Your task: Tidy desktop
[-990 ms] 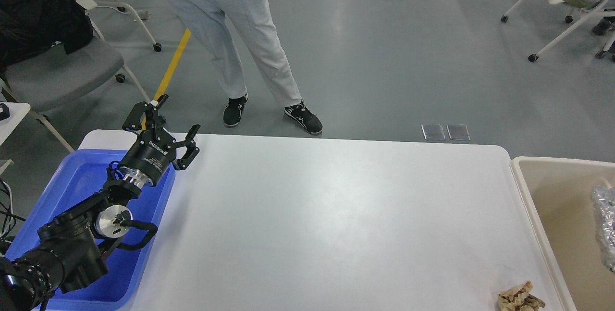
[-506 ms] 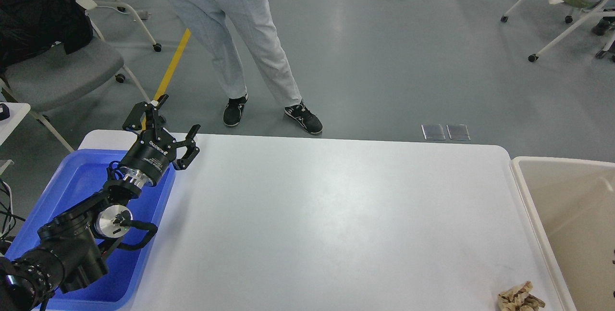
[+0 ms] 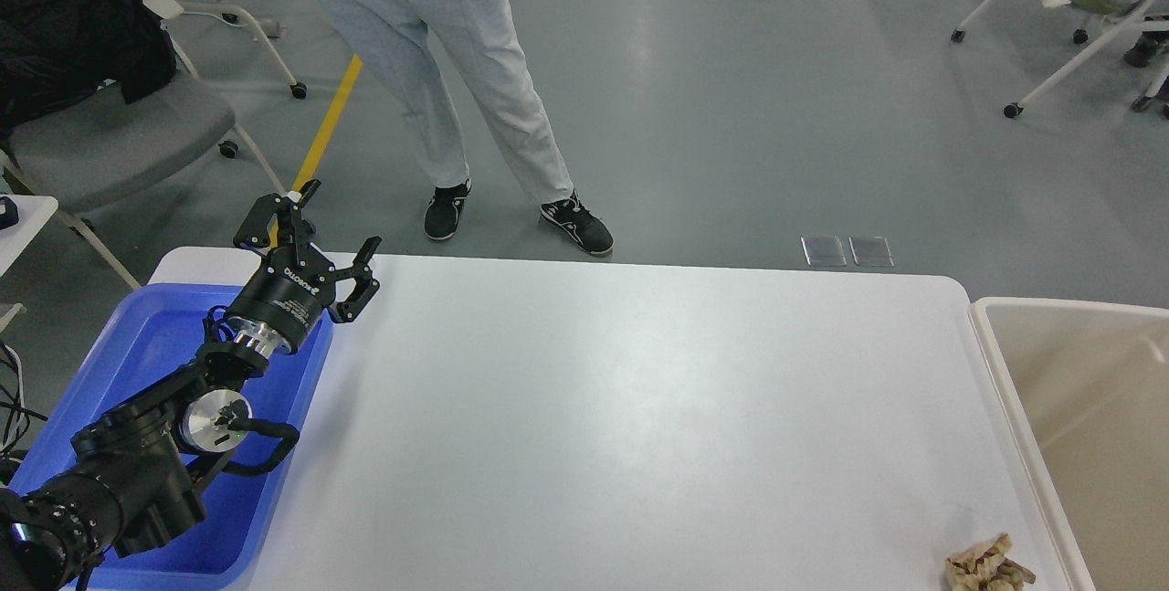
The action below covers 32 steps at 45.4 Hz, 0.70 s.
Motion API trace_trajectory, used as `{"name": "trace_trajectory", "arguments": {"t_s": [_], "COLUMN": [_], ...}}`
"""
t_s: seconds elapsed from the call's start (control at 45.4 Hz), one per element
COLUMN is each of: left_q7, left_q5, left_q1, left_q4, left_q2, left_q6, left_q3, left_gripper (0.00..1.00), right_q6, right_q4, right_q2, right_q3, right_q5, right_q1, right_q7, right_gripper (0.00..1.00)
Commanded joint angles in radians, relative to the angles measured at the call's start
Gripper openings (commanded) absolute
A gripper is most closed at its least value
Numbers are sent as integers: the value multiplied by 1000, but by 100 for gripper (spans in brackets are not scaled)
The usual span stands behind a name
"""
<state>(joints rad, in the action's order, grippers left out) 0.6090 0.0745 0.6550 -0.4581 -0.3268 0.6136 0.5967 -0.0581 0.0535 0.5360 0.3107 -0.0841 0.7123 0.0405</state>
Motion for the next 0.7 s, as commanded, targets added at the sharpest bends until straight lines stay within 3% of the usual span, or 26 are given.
{"name": "trace_trajectory", "arguments": {"t_s": [0.0,0.11,0.242,0.396,0.682], "left_q7": [0,0,0,0,0], "left_q5": [-1,-1,-1,-1,1], "left_q1": [0,0,0,0,0], "left_q4": [-1,-1,1,-1,1], "left_q2": [0,0,0,0,0], "left_q6": [0,0,0,0,0], "left_q3": [0,0,0,0,0], "left_gripper": [100,100,100,100,100], "right_q6": [-161,-296,-370,-361,-361], "right_q4": [5,12,49,150,157], "right_q2": [38,35,13,-71,-295], "right_q3": [269,379,412,412,419], "right_q5": [-14,-52,-83,-218,-264], "right_q1": [139,206,274,296,306], "right_q7": [1,9,10,15,6], "right_gripper": [100,100,100,100,100]}}
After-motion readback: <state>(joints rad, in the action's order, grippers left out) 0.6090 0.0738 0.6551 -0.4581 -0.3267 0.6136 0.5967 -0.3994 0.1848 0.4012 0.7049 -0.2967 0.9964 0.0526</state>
